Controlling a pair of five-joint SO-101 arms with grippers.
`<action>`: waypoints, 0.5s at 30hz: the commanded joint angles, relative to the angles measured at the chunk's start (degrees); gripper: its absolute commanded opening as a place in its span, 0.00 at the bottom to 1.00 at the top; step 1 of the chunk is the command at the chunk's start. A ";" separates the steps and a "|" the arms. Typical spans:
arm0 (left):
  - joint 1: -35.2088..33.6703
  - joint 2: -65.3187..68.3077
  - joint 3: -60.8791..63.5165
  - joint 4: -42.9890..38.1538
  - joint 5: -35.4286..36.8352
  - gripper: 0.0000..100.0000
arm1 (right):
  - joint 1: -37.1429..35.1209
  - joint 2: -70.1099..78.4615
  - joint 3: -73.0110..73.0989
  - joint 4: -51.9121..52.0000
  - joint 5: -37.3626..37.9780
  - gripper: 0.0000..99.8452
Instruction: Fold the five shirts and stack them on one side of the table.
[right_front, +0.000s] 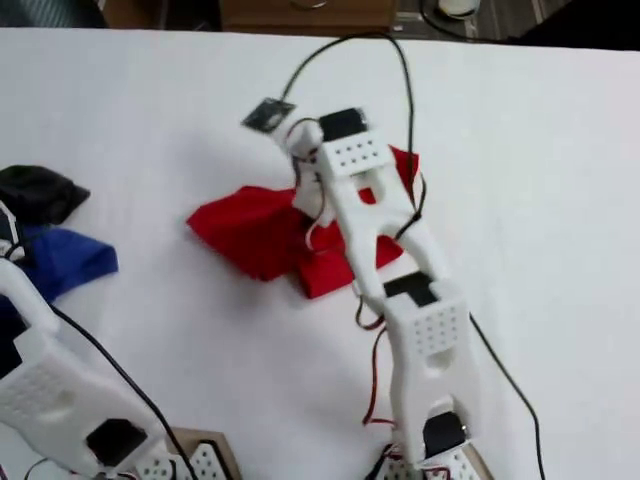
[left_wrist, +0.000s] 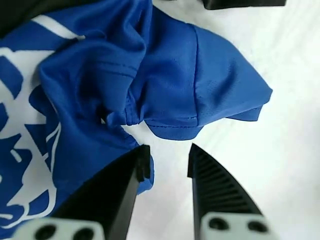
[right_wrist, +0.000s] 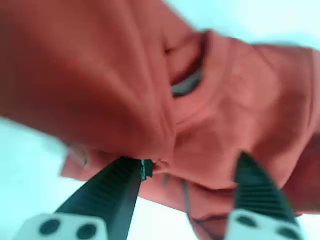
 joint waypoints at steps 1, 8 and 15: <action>0.62 -0.44 -2.24 0.09 -0.18 0.15 | -4.62 -8.84 -0.26 2.33 0.79 0.31; -1.76 -0.44 -2.42 -0.09 -0.18 0.15 | -14.46 -18.42 12.40 2.59 2.64 0.30; -7.56 -0.44 -2.42 -1.93 -0.53 0.15 | -16.75 -28.18 35.43 -8.40 3.52 0.30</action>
